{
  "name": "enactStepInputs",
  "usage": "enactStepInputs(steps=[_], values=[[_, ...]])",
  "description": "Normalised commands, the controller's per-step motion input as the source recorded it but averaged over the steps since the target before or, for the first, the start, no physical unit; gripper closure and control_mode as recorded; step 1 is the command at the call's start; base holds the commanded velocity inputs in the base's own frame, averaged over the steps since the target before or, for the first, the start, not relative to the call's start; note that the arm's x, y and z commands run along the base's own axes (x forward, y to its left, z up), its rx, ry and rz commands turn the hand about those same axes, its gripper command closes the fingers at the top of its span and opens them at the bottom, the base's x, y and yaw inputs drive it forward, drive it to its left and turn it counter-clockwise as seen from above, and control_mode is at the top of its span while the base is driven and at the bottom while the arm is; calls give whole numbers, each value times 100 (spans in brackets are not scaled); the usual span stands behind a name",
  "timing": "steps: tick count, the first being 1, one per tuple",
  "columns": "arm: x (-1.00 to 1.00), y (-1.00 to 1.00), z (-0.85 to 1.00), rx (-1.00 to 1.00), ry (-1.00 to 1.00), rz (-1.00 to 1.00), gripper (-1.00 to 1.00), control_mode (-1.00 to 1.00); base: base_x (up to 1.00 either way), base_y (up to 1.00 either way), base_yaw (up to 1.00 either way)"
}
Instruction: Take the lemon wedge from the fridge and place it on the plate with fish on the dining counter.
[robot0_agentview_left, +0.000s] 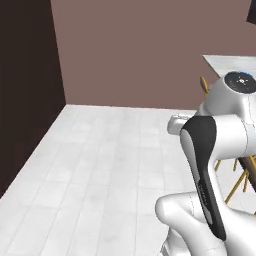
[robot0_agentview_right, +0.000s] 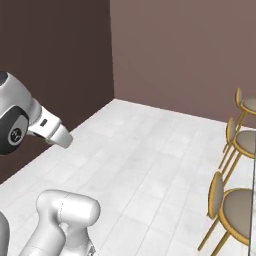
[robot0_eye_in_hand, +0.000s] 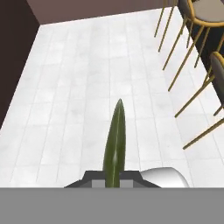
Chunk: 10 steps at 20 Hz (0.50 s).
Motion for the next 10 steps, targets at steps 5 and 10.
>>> enactStepInputs(steps=[5, 10], values=[[0, 0, 0, 0, 0, 0, 100, 100, 100, 33, -41], [0, 0, 0, 0, 0, 0, 100, 100, 100, 59, -41]])
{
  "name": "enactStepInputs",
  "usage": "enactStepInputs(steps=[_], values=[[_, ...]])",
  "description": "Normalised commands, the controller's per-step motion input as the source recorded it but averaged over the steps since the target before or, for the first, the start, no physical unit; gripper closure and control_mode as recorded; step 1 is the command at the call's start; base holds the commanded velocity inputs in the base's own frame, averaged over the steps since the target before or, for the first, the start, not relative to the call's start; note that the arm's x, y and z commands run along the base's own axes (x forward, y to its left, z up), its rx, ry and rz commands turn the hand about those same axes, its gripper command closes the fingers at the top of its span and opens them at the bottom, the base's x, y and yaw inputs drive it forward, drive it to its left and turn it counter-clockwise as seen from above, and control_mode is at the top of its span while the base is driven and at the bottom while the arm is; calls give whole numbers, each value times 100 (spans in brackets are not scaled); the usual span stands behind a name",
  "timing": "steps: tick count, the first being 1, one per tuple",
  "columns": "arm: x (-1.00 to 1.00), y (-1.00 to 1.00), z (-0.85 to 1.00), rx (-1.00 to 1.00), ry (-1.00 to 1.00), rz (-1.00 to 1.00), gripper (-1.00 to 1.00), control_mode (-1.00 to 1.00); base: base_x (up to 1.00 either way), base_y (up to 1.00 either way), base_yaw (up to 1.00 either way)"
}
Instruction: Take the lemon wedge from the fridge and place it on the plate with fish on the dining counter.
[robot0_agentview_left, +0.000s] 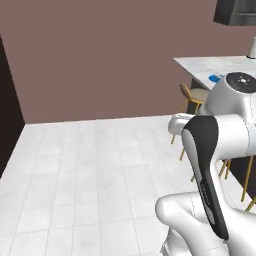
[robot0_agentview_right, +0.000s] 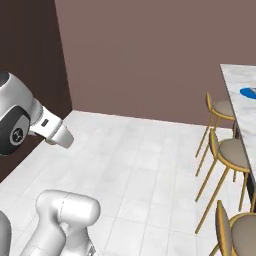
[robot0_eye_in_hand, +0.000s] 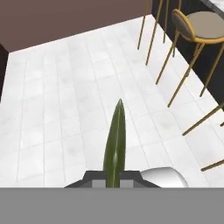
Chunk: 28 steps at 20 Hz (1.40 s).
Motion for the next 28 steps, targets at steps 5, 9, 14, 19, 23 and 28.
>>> enactStepInputs(steps=[5, 9, 14, 19, 23, 28], values=[[0, 0, 0, 0, 0, 0, 100, 100, 100, 67, -42], [0, 0, 0, 0, 0, 0, 100, 100, 100, 67, -44], [0, 0, 0, 0, 0, 0, 100, 100, 100, 65, -46], [0, 0, 0, 0, 0, 0, 100, 100, 100, 71, -49], [0, 0, 0, 0, 0, 0, 100, 100, 100, 79, -50], [0, 0, 0, 0, 0, 0, 100, 100, 100, 90, -52]])
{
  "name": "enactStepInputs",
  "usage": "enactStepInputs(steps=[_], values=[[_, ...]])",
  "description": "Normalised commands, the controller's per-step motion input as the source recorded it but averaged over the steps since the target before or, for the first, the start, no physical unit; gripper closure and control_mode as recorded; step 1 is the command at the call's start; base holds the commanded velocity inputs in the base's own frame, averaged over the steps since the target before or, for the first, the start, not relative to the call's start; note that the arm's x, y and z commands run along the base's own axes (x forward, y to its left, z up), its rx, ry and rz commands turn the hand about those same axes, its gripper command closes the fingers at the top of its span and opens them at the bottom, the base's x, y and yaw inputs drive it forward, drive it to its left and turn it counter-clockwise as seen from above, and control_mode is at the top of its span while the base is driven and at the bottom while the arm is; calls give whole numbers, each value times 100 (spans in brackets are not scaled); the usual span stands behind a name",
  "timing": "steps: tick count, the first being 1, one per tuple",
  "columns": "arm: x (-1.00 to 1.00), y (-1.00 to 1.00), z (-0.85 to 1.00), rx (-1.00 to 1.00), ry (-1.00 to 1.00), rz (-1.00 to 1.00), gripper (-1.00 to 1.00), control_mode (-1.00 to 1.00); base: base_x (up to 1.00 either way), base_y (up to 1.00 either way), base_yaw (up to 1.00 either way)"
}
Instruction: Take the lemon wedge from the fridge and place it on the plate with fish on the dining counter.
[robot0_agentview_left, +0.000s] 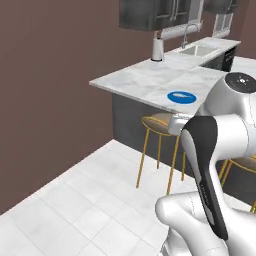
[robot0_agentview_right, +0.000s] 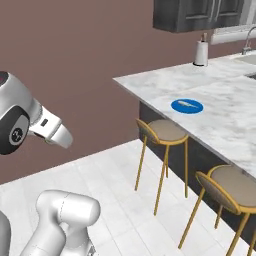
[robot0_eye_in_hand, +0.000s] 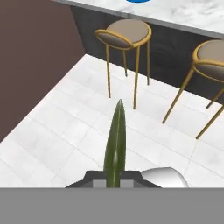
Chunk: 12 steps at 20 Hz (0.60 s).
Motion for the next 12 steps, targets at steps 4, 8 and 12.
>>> enactStepInputs(steps=[4, 8, 12], values=[[0, 0, 0, 0, 0, 0, 100, 100, 100, 87, -58], [0, 0, 0, 0, 0, 0, 100, 100, 100, 83, -61], [0, 0, 0, 0, 0, 0, 100, 100, 100, 82, -62]])
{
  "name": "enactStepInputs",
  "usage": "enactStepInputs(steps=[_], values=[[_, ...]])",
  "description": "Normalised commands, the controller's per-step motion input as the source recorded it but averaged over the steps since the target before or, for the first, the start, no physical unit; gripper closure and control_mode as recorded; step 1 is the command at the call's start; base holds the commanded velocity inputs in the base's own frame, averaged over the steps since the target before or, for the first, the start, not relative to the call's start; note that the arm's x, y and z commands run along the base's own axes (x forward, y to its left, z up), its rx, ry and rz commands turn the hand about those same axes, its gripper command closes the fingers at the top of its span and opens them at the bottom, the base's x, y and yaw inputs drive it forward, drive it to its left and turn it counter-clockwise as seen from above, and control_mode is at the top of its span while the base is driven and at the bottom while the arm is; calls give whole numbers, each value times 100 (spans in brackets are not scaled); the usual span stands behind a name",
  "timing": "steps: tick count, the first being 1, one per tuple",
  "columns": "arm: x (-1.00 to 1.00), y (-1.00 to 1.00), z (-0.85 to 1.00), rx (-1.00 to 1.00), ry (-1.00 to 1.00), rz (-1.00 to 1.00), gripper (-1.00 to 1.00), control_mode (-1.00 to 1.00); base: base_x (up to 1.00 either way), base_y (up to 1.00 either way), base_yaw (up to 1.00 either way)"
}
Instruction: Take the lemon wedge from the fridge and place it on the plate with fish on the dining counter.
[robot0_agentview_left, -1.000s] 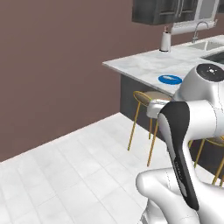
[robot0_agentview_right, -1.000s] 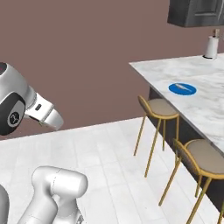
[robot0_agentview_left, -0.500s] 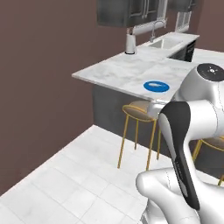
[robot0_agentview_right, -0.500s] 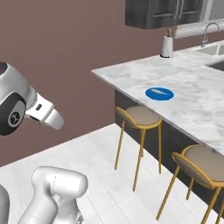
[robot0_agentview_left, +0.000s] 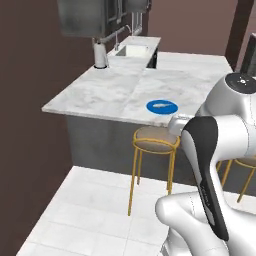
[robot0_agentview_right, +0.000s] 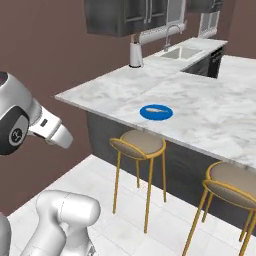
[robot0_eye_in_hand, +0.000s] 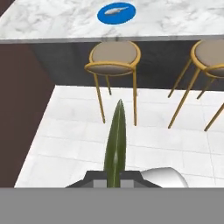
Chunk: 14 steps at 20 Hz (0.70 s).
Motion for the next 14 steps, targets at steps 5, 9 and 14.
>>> enactStepInputs(steps=[5, 9, 14], values=[[0, 0, 0, 0, 0, 0, 100, 100, 98, 85, -65], [0, 0, 0, 0, 0, 0, 100, 100, 77, 84, -56], [0, 0, 0, 0, 0, 0, 100, 100, 55, 23, -24]])
